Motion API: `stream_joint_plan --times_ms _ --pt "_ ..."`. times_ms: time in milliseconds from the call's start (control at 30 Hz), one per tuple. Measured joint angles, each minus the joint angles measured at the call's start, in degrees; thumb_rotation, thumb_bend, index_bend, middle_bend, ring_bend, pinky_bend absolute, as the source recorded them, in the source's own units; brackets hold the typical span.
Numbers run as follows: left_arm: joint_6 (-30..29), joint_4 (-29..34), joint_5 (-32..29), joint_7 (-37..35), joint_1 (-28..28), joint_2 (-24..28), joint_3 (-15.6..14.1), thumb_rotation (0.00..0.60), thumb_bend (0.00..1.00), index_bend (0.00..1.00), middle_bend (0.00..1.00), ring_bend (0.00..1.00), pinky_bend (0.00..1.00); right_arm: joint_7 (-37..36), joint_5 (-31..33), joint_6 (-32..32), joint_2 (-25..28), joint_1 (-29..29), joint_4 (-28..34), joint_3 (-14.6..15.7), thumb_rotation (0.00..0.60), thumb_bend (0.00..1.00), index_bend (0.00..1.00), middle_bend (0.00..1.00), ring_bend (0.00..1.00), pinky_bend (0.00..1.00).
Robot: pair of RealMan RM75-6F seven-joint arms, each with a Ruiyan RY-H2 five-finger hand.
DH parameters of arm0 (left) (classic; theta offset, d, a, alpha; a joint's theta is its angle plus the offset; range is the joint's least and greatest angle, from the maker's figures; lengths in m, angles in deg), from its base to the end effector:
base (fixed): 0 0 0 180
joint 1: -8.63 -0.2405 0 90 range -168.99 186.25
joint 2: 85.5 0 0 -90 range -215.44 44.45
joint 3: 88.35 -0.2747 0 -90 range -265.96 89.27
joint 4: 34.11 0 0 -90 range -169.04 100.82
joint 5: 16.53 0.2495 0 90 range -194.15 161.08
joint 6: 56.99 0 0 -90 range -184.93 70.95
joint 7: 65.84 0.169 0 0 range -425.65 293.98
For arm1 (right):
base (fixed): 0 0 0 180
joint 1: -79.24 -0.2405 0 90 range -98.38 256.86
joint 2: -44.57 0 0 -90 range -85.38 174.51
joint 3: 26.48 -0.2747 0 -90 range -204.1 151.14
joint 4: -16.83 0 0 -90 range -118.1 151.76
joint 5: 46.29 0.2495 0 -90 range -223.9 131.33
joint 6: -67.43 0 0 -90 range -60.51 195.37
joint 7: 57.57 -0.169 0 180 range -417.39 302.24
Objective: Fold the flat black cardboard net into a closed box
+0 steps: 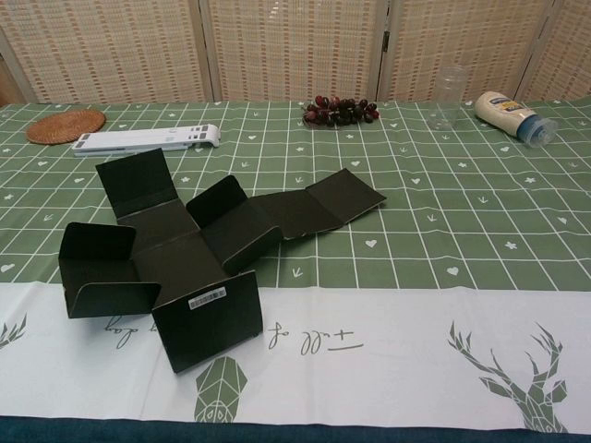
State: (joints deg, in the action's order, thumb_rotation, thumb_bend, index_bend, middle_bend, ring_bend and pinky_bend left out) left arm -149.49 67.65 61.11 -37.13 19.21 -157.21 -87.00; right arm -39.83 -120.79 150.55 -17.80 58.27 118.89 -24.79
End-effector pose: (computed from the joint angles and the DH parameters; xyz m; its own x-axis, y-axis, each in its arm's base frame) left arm -0.2862 0.2270 0.0940 0.5725 -0.0633 0.8175 0.8197 0.0657 -0.5690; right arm -0.2823 -0.2726 0.1160 0.5499 -0.0251 0.8349 -0.8331 -0.0877 0.5461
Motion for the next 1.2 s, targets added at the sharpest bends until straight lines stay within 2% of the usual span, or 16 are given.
stream_joint_plan --times_ms 300,600,700,767,867,1033,1200 --pt "0.8 0.4 0.8 0.9 -0.5 -0.7 0.9 0.6 0.14 0.05 0.0 0.3 0.51 -0.3 -2.9 1.9 -0.4 3.6 0.2 -0.3 0.6 0.47 0.08 0.32 0.61 0.84" --pt "1.8 1.2 1.3 1.4 -0.6 -0.4 1.7 0.6 0.13 0.05 0.0 0.3 0.51 -1.1 -4.2 0.9 -0.1 4.6 0.5 -1.6 0.6 0.47 0.08 0.32 0.63 0.84" --pt "2.4 1.8 1.2 1.8 -0.4 -0.1 1.9 0.6 0.13 0.05 0.0 0.3 0.51 -1.7 -4.6 -0.3 -0.1 4.4 0.7 -1.9 0.6 0.43 0.11 0.32 0.67 0.84" --pt "3.0 2.4 1.3 2.2 -0.1 0.2 2.2 0.6 0.13 0.05 0.0 0.3 0.51 -2.2 -5.2 -1.8 -0.1 3.7 1.1 -2.2 0.6 0.35 0.15 0.34 0.71 0.84" --pt "3.9 2.9 2.1 2.6 0.5 0.4 2.4 0.6 0.13 0.05 0.0 0.3 0.51 -2.4 -6.8 -4.4 -0.4 1.9 1.5 -2.9 0.6 0.28 0.2 0.36 0.75 0.86" --pt "5.2 3.4 3.3 2.8 1.4 0.7 2.7 0.6 0.14 0.05 0.0 0.3 0.51 -1.7 -8.2 -10.5 -1.8 -2.4 1.9 -4.2 0.6 0.27 0.24 0.38 0.78 0.89" --pt "5.4 4.0 4.5 2.8 1.4 0.9 2.5 0.6 0.13 0.05 0.0 0.3 0.51 -0.1 -8.0 -20.4 -4.6 -9.3 1.9 -6.4 0.6 0.27 0.26 0.39 0.79 0.89"
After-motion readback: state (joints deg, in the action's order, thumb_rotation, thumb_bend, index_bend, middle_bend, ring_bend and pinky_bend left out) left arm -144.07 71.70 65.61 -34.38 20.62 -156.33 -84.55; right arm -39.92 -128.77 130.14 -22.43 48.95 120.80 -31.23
